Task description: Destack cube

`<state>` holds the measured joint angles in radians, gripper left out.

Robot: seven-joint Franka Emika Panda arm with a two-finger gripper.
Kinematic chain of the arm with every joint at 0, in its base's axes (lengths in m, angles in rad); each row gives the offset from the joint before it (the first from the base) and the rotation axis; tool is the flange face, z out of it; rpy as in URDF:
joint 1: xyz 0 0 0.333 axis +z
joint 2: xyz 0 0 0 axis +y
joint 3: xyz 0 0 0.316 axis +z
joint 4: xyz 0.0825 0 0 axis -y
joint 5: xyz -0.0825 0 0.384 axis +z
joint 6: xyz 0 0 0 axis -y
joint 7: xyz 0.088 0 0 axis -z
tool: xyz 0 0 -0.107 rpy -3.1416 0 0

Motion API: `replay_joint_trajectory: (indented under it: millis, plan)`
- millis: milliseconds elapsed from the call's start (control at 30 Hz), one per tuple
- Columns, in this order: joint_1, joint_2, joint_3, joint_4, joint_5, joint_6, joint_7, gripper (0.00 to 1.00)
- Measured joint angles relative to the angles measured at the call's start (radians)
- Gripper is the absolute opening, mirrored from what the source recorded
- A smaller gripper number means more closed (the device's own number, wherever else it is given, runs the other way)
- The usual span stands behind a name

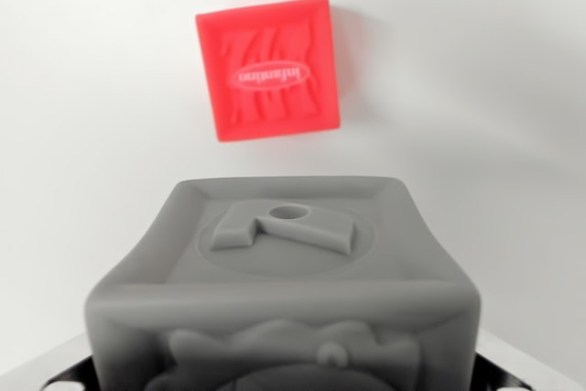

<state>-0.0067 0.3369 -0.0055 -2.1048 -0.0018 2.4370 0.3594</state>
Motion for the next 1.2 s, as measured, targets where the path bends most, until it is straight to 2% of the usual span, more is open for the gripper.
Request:
replay_joint_trajectory:
  millis: [1200]
  plan:
    - [-0.023,-0.082,-0.058,-0.189,0.025,0.104,0.126,0.0]
